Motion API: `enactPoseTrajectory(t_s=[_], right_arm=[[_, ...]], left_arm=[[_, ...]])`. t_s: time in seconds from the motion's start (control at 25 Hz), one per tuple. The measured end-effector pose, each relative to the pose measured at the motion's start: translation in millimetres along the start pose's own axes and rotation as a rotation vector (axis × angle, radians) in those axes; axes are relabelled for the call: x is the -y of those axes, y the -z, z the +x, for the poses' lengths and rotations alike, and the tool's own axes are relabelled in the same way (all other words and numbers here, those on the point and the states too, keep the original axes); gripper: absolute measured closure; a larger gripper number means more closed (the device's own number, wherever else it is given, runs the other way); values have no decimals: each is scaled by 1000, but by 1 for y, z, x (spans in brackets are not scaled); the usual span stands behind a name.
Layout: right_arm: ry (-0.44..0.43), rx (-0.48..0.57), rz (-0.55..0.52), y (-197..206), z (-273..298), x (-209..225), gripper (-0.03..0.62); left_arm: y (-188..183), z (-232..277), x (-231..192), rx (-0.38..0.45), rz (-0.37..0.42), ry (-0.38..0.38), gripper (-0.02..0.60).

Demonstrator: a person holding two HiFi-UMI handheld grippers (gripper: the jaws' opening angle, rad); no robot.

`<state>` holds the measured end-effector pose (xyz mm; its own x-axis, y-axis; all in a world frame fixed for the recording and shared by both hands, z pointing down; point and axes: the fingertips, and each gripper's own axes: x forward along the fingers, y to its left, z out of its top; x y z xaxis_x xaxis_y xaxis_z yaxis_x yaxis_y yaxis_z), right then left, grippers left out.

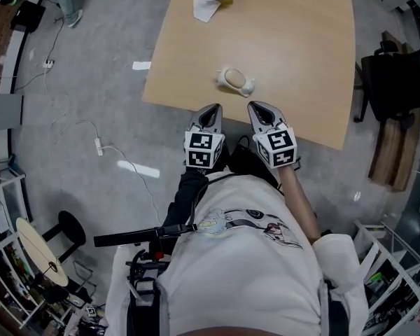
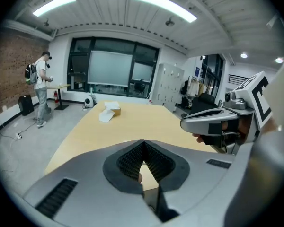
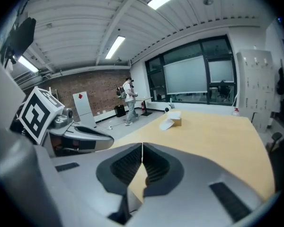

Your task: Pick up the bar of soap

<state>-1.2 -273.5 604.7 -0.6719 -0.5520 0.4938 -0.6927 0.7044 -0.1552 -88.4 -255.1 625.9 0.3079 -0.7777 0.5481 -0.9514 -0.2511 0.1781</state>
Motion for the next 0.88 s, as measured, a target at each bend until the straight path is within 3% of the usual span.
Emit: enactPoseTrajectory(t_s=[0.56, 0.88], right_arm=[[-98, -248, -104, 51, 93, 21, 588], [-156, -406, -271, 82, 141, 37, 479]], left_arm=[[68, 43, -42, -252, -115, -7, 580], [84, 46, -57, -296, -155, -6, 580]])
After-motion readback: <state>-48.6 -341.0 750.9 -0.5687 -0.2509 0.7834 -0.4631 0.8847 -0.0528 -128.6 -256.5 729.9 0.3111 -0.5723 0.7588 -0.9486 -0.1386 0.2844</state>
